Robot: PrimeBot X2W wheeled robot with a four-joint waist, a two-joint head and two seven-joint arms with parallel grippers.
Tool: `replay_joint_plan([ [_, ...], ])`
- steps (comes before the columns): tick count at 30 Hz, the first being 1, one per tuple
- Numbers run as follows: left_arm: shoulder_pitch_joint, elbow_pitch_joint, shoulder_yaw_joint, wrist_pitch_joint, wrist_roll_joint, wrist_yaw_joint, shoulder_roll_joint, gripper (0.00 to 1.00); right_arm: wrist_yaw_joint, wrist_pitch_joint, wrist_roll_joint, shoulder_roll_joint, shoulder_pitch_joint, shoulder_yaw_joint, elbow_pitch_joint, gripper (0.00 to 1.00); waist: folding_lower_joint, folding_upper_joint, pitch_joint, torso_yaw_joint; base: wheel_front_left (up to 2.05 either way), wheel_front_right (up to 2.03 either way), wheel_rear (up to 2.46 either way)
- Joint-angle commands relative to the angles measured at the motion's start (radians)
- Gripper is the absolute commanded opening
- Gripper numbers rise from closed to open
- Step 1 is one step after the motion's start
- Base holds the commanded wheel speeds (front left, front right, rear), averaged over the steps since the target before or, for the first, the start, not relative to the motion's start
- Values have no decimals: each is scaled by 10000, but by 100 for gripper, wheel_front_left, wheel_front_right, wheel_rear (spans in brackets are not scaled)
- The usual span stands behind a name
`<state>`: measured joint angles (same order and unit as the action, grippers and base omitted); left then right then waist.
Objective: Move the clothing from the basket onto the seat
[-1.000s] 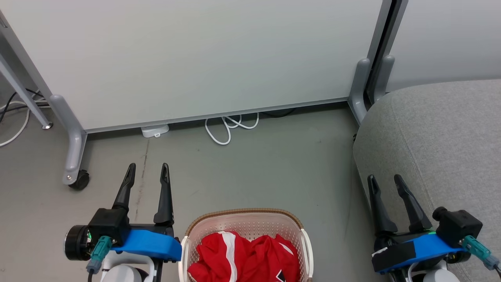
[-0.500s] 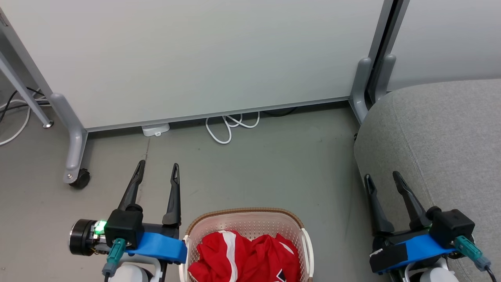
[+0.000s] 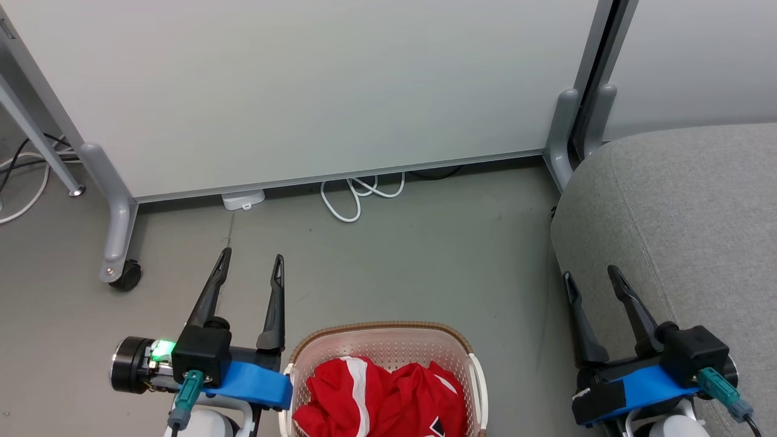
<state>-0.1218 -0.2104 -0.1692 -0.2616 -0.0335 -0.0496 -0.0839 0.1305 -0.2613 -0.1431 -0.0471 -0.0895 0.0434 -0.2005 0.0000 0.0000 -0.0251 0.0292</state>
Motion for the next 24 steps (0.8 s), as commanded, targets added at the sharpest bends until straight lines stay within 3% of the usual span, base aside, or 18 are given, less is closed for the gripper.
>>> replay_joint_plan([
  [1, -92, -18, 64, -52, 39, -10, 21, 100, 4, -58, 0, -59, -110, -16, -17, 100, 0, 0, 0, -1, 0, 0, 0],
  [12, -131, -229, 100, -51, -27, -138, 86, 100, 4, -58, -21, -59, -114, -13, -73, 100, 0, 0, -12, -23, 0, 0, 0],
  [24, -1552, -1859, -763, -44, 95, -680, -92, 100, 4, -50, -27, -57, -630, 111, 50, 100, 0, 0, -926, -355, 0, 0, 0],
])
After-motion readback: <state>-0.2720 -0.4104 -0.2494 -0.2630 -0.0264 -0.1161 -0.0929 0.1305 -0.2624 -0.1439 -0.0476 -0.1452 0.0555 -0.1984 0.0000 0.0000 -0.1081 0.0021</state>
